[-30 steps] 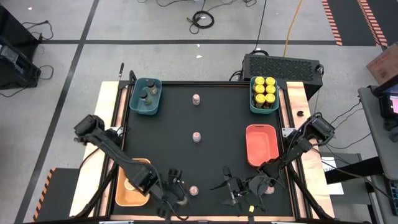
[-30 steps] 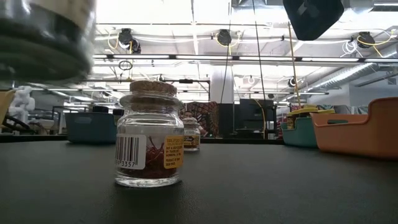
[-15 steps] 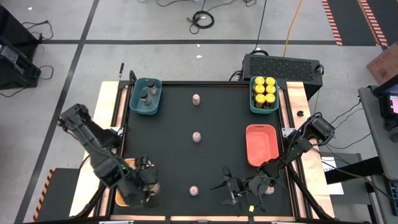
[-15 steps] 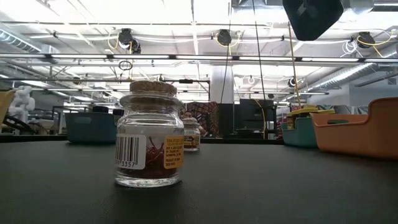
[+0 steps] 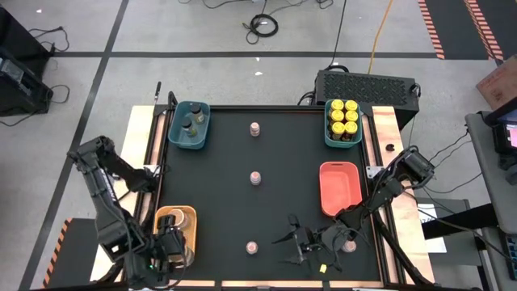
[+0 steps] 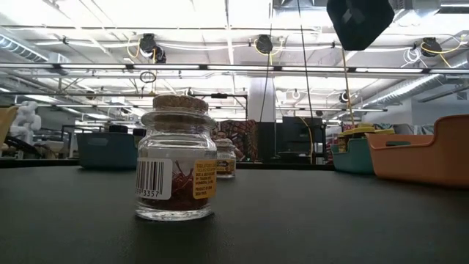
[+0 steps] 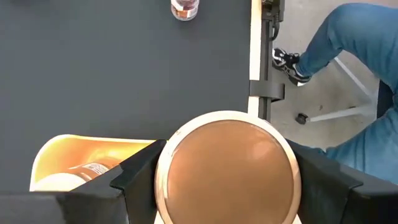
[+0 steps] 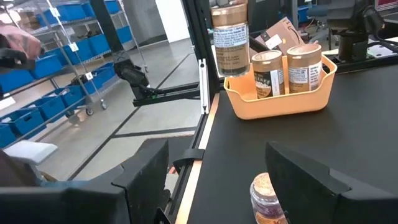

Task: Sort spices by type
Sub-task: Put the gold spice bottle into the yellow bin

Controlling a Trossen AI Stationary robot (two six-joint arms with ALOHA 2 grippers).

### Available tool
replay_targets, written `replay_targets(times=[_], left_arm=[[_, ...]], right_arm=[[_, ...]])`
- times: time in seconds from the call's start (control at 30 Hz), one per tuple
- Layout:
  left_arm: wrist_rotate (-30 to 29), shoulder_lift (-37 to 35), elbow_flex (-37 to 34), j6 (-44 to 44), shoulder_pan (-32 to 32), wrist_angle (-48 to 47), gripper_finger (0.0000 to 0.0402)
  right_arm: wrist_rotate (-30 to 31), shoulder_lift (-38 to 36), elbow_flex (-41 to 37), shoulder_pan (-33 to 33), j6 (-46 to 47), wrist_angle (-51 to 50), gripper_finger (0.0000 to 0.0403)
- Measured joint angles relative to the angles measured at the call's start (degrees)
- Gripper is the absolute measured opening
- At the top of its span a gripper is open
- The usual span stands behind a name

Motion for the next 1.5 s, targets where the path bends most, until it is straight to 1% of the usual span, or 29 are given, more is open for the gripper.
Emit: replay_targets(times=[0.13,0.23,0.3,0.53,0.6,0.73,0.83,1.0,1.2,1.4,1.5], left_arm=[[-0.9,0.0,-1.4,-0.5,-0.6,0.6,0.0281],[-0.6,0.1,-3.8,-2.2,-0.6,0.6,0.0281],[0.8,0.2,-4.9,-2.9,-0.6,-0.3,0.0281],[0.1,0.2,-5.1,-4.5,-0.7,-5.2,0.0281],[0.2,0.1,-6.0,-4.5,-0.7,-5.3,0.0281],[1.4,0.1,-9.1,-6.0,-0.7,-3.8,0.0281],[2.7,0.1,-11.4,-6.0,-0.7,-0.2,0.0281],[2.1,0.1,-14.3,-6.0,-0.7,1.8,0.0281],[1.2,0.1,-17.3,-5.8,-0.7,6.8,0.0281],[0.5,0.2,-17.6,-5.5,-0.7,8.5,0.0281],[-0.3,0.2,-17.7,-4.0,-0.7,8.6,0.0281]], right_arm=[[0.0,0.0,0.0,0.0,0.0,0.4,0.0260],[0.0,0.0,0.0,0.0,0.0,0.4,0.0260],[0.0,0.0,0.0,0.0,0.0,0.4,0.0260],[0.0,0.0,0.0,0.0,-0.1,0.4,0.0260],[0.0,0.0,0.0,0.0,-0.2,0.4,0.0260],[0.0,0.0,0.0,0.0,-0.2,0.2,0.0260],[0.0,0.0,0.0,0.0,-0.2,0.1,0.0260],[0.0,0.0,0.0,0.0,-0.2,0.2,0.0260],[0.0,0.0,0.0,0.0,-0.2,0.3,0.0260],[0.1,0.0,0.0,0.0,-0.2,0.2,0.0260],[0.1,0.0,0.0,0.0,-0.2,0.0,0.0260]])
